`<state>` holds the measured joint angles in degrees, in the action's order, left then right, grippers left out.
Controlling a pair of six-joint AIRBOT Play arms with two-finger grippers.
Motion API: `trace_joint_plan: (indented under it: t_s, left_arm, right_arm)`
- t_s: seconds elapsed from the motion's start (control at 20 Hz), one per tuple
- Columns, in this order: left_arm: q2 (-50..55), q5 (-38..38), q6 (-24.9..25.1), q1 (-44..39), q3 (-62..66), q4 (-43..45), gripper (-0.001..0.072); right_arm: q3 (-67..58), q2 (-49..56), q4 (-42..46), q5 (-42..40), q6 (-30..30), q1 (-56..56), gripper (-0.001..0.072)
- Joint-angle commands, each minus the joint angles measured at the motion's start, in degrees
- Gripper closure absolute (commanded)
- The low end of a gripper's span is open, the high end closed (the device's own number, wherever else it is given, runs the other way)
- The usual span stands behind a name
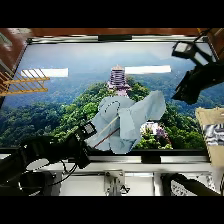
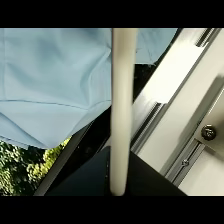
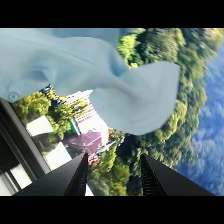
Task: Fold the shirts.
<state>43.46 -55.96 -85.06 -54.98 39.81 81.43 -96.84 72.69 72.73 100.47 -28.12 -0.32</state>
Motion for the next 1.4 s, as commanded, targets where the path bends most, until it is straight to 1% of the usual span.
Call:
trace_joint_plan:
  t_s: [0.0, 0.2, 0.3, 0.35, 0.4, 0.45, 0.6, 0.75, 0.9, 1.0, 1.05, 1.1, 1.15, 1.2, 1.25, 1.35]
  left_arm:
    - [0.04, -0.24, 2.03, 1.18, 0.02, 0.20, 0.0656]
    - [0.09, -0.28, 3.61, 1.38, 0.02, 0.15, 0.0656]
    - [0.15, -0.74, 3.63, 1.38, 0.02, 0.17, 0.0656]
    - [0.17, -0.94, 3.63, 1.38, 0.02, 0.07, 0.0656]
    - [0.17, -0.92, 3.65, 1.38, 0.02, 0.00, 0.0656]
    - [0.17, -0.92, 4.15, 1.38, 0.02, -0.02, 0.0656]
    - [0.24, -0.83, 5.14, 1.40, 0.02, 0.17, 0.0656]
    - [0.50, 0.00, 6.03, 1.40, 0.02, 0.17, 0.0656]
    - [1.05, -0.02, 7.56, 1.44, 0.02, 0.50, 0.0656]
    - [1.36, -0.02, 7.48, 1.44, 0.02, 2.27, 0.0656]
    - [1.44, -0.02, 7.48, 1.46, 0.02, 3.17, 0.0656]
    - [1.46, -0.02, 7.48, 1.51, 0.02, 4.31, 0.0656]
    - [1.46, -0.04, 7.45, 1.53, 0.02, 5.75, 0.0655]
    - [1.46, -0.02, 7.45, 1.79, 0.02, 7.39, 0.0654]
    - [1.46, -0.02, 7.48, 2.19, 0.02, 8.92, 0.0651]
    - [1.44, -0.04, 7.48, 3.39, 0.02, 12.02, 0.0642]
  right_arm:
    - [-0.04, 4.39, 5.09, 0.90, 8.52, 5.18, 0.0243]
    - [-0.07, 7.52, 4.17, 0.26, 12.09, 5.31, 0.0243]
    - [-0.07, 7.98, 4.31, -1.46, 13.46, 5.31, 0.0243]
    - [-0.07, 7.98, 4.15, -2.43, 14.47, 5.31, 0.0220]
    - [-0.07, 7.98, 4.13, -3.48, 14.86, 5.31, 0.0152]
    - [-0.07, 8.00, 4.11, -4.26, 14.91, 5.31, 0.0147]
    - [-0.04, 8.00, 2.03, -4.11, 15.34, 5.31, 0.0147]
    - [0.28, 9.31, -1.40, -1.14, 15.37, 5.33, 0.0148]
    - [3.23, 10.25, -2.12, 0.28, 15.39, 7.78, 0.0150]
    - [6.03, 10.25, 0.20, 1.11, 15.39, 10.91, 0.0153]
    - [7.08, 10.25, 1.66, 1.31, 15.39, 12.15, 0.0196]
    - [7.56, 10.25, 1.95, 1.95, 15.28, 12.83, 0.0370]
    - [7.58, 10.23, 1.31, 2.67, 14.93, 13.03, 0.0504]
    - [7.58, 10.03, -0.02, 2.99, 14.75, 13.03, 0.0587]
    - [7.56, 9.79, -0.37, 3.19, 13.99, 12.90, 0.0640]
    - [7.58, 8.81, -0.17, 3.08, 13.09, 12.74, 0.0641]
